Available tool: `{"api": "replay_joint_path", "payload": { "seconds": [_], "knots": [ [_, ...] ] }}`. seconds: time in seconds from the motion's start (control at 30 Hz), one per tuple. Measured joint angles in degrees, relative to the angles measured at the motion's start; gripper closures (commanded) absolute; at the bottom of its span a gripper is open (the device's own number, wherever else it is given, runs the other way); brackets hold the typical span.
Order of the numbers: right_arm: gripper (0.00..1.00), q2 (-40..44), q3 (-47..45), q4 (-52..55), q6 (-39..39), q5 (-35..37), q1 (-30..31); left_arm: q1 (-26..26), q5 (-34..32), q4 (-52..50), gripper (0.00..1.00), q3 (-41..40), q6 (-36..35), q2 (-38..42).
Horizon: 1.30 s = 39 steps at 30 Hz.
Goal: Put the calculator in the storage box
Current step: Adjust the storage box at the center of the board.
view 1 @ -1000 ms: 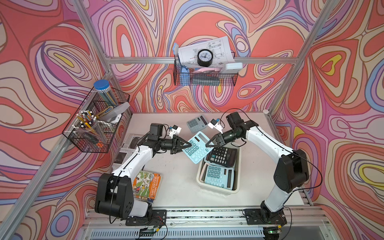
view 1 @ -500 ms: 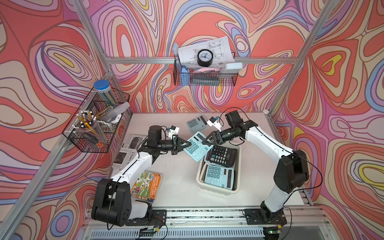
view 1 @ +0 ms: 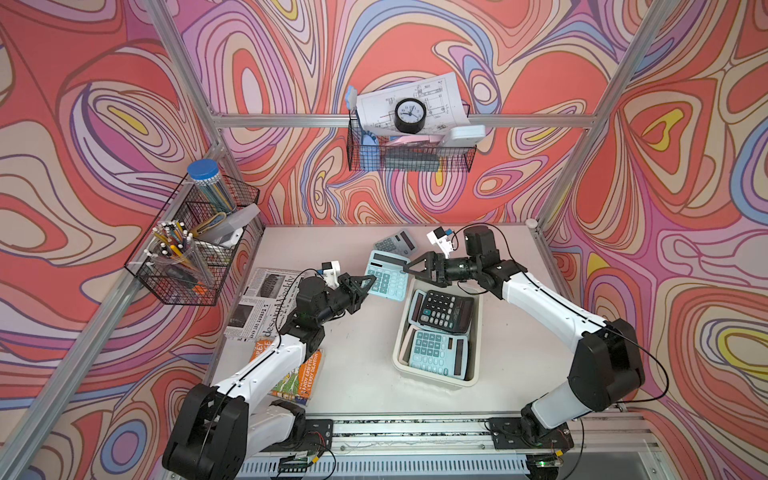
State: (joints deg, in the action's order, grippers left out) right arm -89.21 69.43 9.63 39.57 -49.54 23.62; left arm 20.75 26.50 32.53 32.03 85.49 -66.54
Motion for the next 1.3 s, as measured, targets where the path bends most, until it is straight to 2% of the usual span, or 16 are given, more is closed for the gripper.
{"api": "replay_joint_path", "payload": {
  "seconds": [0.13, 0.27, 0.5, 0.63, 0.77, 0.93, 1.0, 1.07, 1.23, 1.3],
  "knots": [
    [0.02, 1.77, -3.17, -7.34, 8.41, 6.03, 2.05, 4.07, -10.62, 1.51, 0.98, -0.72, 1.36, 1.18],
    [0.02, 2.84, -5.33, -11.10, 13.38, 12.50, 5.31, 4.87, -17.35, 5.03, 0.97, -0.74, 1.68, 1.25],
    [0.02, 2.84, -10.25, -20.55, 21.51, 20.06, 8.68, 5.68, -23.41, 11.45, 0.97, -0.81, 3.08, 0.04],
    [0.04, 0.92, -13.14, -32.46, 27.96, 22.75, 10.80, 7.17, -25.00, 14.38, 0.96, -0.87, 3.98, -2.05],
    [0.17, -3.76, -13.53, -44.33, 33.59, 24.83, 13.20, 8.26, -26.34, 17.00, 0.96, -1.42, 5.05, -3.85],
    [0.34, -8.15, -13.55, -53.88, 38.64, 27.80, 15.32, 8.98, -27.52, 19.08, 0.96, -1.70, 6.10, -4.85],
    [0.48, -8.87, -13.55, -56.08, 39.87, 28.92, 15.98, 9.11, -28.09, 20.63, 0.95, -2.64, 6.45, -4.85],
    [0.52, -9.29, -13.57, -57.51, 40.81, 30.27, 16.59, 9.18, -28.76, 21.31, 0.94, -3.87, 7.02, -4.87],
    [0.70, -10.40, -13.64, -58.01, 41.75, 31.76, 17.33, 9.25, -30.03, 23.85, 0.93, -5.29, 8.00, -5.07],
    [0.72, -10.71, -13.64, -58.03, 41.86, 32.28, 17.42, 9.25, -30.25, 24.52, 0.93, -5.40, 8.26, -5.40]
  ]
}}
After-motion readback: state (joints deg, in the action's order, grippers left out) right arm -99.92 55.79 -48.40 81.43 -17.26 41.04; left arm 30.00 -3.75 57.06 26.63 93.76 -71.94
